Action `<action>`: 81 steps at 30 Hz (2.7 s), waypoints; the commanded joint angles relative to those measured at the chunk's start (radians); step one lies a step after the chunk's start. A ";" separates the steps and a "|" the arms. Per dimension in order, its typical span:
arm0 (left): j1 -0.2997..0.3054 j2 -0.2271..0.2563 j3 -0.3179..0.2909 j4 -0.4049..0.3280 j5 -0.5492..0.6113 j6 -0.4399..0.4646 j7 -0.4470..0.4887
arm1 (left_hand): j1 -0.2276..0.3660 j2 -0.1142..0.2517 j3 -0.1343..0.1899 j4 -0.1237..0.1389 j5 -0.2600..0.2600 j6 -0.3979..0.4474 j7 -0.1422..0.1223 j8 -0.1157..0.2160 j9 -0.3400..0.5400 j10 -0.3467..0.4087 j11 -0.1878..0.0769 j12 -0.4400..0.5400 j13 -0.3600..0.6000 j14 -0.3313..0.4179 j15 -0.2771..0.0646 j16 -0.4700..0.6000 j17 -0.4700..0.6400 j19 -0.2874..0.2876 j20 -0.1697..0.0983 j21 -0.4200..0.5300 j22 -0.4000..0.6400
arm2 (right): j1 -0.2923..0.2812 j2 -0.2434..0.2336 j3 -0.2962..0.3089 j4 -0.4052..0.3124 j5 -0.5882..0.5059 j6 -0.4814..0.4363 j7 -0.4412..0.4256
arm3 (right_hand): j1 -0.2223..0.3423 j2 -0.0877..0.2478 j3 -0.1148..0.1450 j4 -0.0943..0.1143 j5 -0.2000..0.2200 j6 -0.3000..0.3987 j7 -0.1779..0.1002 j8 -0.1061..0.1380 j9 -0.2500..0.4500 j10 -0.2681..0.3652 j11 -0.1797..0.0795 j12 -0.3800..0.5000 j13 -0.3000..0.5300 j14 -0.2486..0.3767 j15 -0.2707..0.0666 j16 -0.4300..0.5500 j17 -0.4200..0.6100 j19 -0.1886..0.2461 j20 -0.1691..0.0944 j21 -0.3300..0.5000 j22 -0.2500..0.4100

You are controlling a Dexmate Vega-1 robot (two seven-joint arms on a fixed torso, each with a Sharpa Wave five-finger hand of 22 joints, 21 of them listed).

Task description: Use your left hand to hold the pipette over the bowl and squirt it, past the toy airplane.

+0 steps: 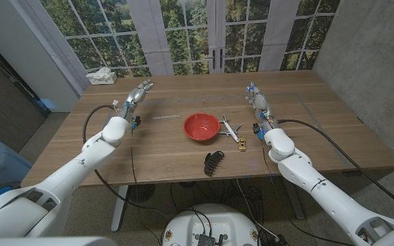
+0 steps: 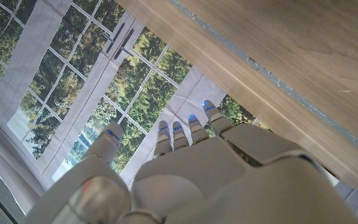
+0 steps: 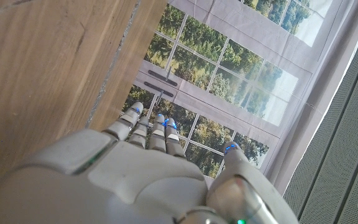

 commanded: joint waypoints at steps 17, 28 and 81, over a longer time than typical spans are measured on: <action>0.039 0.103 0.037 -0.236 0.231 0.264 0.118 | 0.022 -0.006 0.001 -0.038 -0.010 0.049 0.005 0.010 0.003 0.034 -0.012 0.006 0.002 0.010 -0.001 -0.003 0.004 0.005 0.004 -0.011 0.003 | 0.000 -0.006 -0.013 -0.003 -0.055 0.035 0.004 | 0.004 0.004 0.001 -0.009 -0.001 0.020 0.001 0.005 0.005 0.017 0.002 0.001 0.001 0.007 0.000 0.002 0.003 0.005 0.007 0.006 0.004; 0.041 0.157 0.056 -0.320 0.313 0.384 0.091 | 0.036 -0.002 0.005 -0.069 -0.013 0.086 0.007 0.011 0.003 0.063 -0.018 0.008 0.002 0.037 -0.012 0.004 0.004 0.017 0.004 -0.012 0.003 | -0.008 -0.008 -0.015 -0.019 -0.077 0.032 -0.010 | 0.004 0.004 0.001 -0.011 -0.001 0.025 0.001 0.005 0.005 0.023 0.004 0.002 0.001 0.009 0.002 0.002 0.003 0.005 0.009 0.006 0.004; -0.066 0.263 0.260 -0.588 0.924 0.900 -0.262 | 0.553 -0.197 -0.005 -0.162 -0.023 0.513 -0.086 0.091 0.011 0.551 -0.160 0.036 0.018 0.368 -0.191 0.023 0.010 0.143 -0.030 -0.022 0.001 | -0.012 -0.004 -0.013 -0.027 -0.099 0.018 -0.037 | 0.003 0.010 0.002 -0.020 -0.003 0.039 0.001 0.003 0.005 0.033 0.003 -0.003 0.002 0.018 0.003 0.003 0.006 0.006 0.013 0.005 0.004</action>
